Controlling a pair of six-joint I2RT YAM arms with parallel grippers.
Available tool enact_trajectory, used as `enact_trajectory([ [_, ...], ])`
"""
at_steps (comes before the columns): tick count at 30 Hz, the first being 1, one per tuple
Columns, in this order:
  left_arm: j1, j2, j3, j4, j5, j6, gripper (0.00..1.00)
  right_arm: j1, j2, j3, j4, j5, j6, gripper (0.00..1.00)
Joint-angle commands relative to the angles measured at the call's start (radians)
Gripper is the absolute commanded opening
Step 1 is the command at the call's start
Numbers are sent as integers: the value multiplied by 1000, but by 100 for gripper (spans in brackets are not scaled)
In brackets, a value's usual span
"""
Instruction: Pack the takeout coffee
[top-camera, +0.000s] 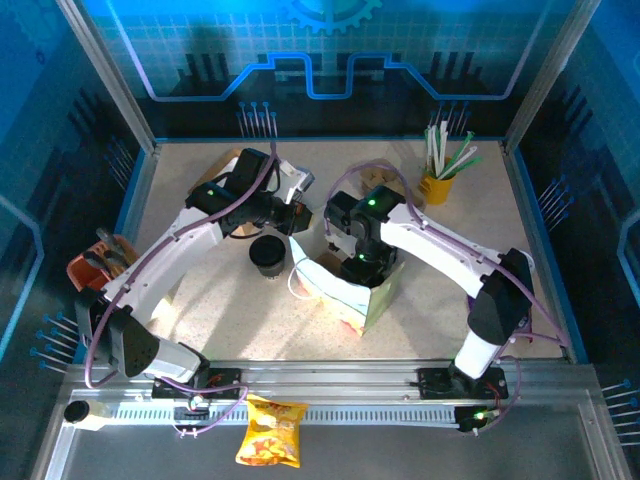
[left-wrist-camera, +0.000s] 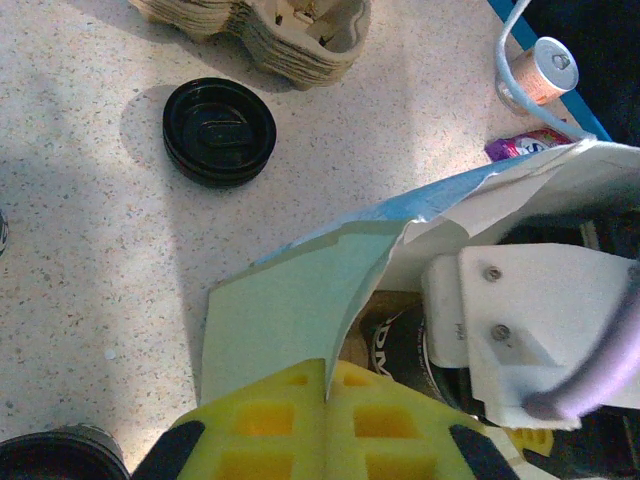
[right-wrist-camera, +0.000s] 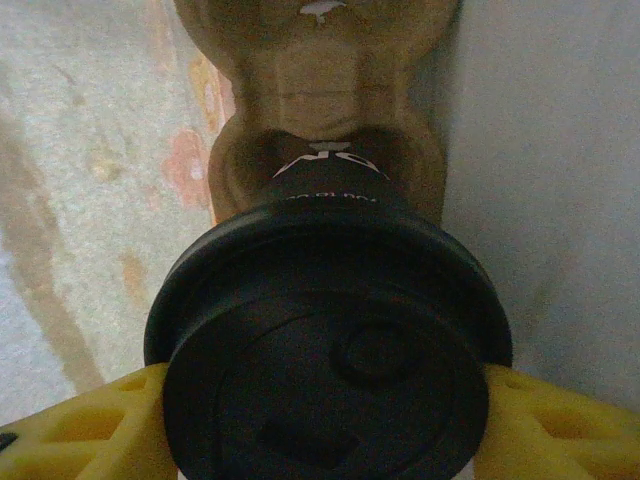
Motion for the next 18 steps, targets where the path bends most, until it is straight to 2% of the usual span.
enact_trajectory([
  [1, -10, -14, -17, -16, -3, 0, 0, -15, 15, -19, 25, -14, 0, 35],
  [18, -11, -14, -15, -16, -1, 1, 0, -27, 35, -88, 74, -12, 0, 34],
])
